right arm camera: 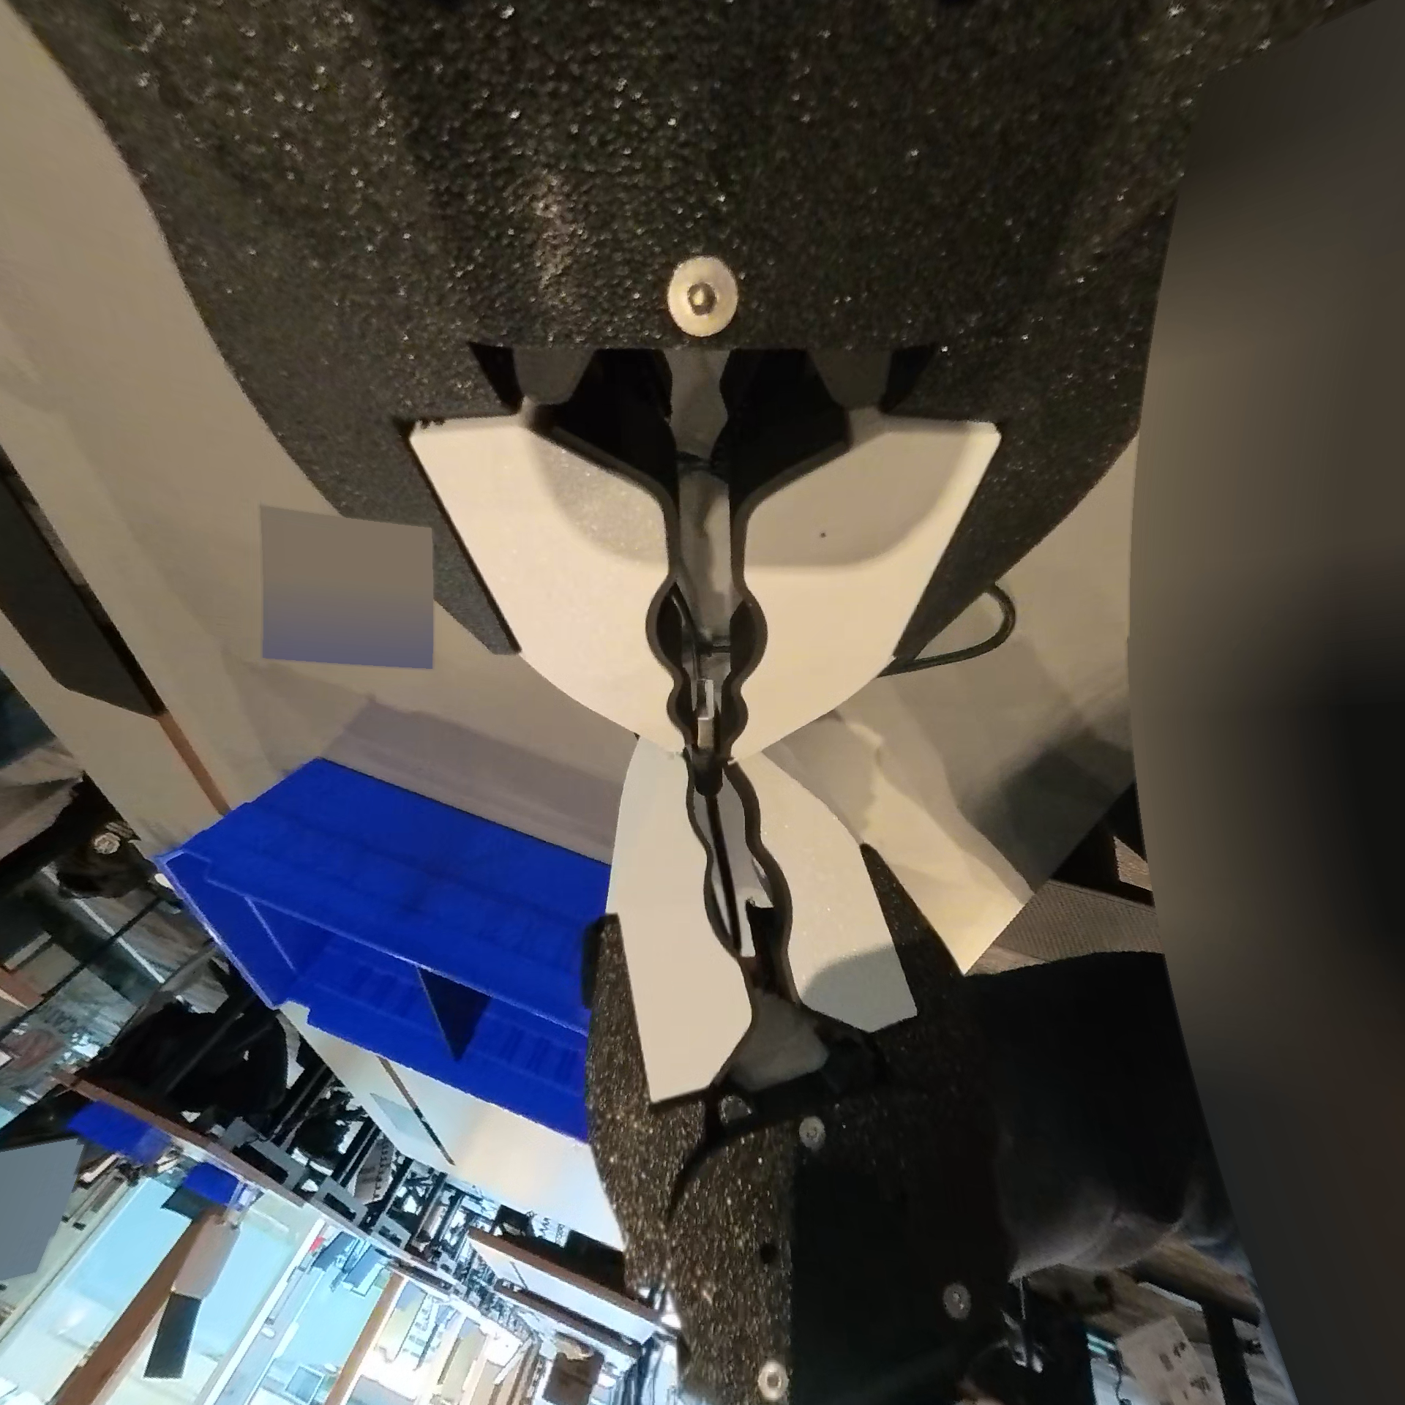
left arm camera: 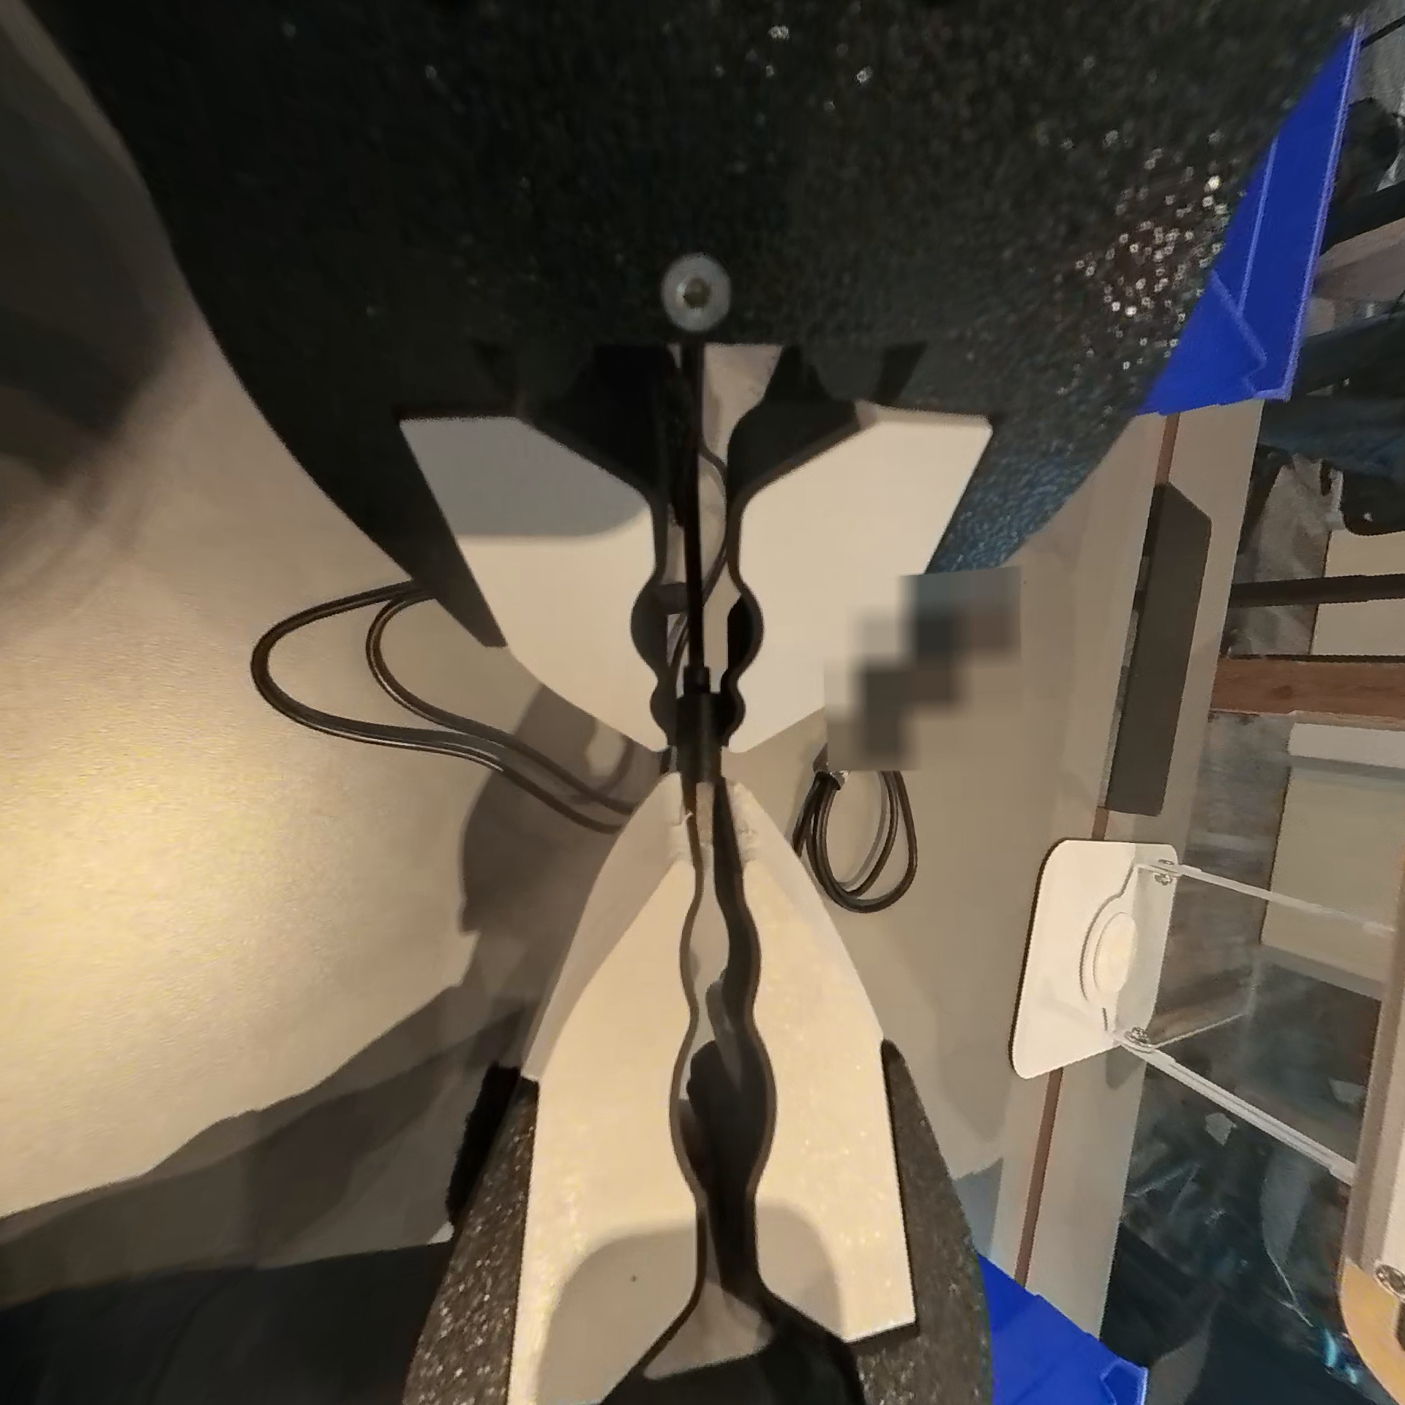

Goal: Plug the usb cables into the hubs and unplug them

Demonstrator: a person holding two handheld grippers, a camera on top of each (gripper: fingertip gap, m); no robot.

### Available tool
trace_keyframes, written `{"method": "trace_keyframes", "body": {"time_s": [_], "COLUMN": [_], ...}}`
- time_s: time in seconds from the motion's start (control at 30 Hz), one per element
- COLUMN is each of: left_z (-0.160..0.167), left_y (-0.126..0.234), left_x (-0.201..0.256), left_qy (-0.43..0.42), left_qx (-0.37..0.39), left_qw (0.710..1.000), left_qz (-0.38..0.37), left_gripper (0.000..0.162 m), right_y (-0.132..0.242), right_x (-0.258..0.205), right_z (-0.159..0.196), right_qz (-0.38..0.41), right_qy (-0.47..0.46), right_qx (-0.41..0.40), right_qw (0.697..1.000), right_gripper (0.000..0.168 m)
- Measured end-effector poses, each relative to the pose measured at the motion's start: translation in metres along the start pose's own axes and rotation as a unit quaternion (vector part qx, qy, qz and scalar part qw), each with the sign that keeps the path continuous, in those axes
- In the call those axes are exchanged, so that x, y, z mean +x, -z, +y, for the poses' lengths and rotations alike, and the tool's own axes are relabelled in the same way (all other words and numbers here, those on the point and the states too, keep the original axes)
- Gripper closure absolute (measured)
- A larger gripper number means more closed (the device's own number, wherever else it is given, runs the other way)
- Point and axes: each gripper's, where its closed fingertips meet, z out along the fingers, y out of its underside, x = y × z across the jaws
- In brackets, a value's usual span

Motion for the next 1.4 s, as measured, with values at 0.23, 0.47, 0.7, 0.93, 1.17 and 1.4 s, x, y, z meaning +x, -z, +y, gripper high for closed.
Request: {"method": "trace_keyframes", "body": {"time_s": [0.23, 0.47, 0.7, 0.93, 1.17, 1.4], "left_z": [0.002, -0.009, -0.01, 0.036, 0.063, 0.066], "left_y": [-0.005, 0.003, 0.015, 0.015, -0.029, -0.01], "left_x": [0.0, -0.012, -0.032, -0.101, -0.124, -0.123], "left_qy": [-0.017, 0.025, 0.086, 0.28, 0.352, 0.345], "left_qx": [-0.009, 0.051, 0.133, 0.168, 0.155, 0.245], "left_qw": [1.0, 0.998, 0.986, 0.932, 0.913, 0.897], "left_qz": [-0.01, -0.023, -0.056, -0.16, -0.132, -0.128], "left_gripper": [0.155, 0.156, 0.156, 0.156, 0.156, 0.156], "right_y": [0.0, 0.013, 0.064, 0.065, 0.043, -0.008], "right_x": [-0.001, 0.015, 0.067, 0.106, 0.114, 0.125], "right_z": [-0.003, -0.016, -0.025, 0.035, 0.076, 0.109], "right_qz": [-0.004, 0.049, 0.18, 0.316, 0.371, 0.317], "right_qy": [-0.002, -0.004, -0.084, -0.129, -0.127, -0.154], "right_qx": [0.01, 0.069, 0.165, 0.03, -0.07, -0.161], "right_qw": [1.0, 0.996, 0.966, 0.939, 0.917, 0.922], "right_gripper": [0.162, 0.152, 0.14, 0.162, 0.14, 0.136]}}
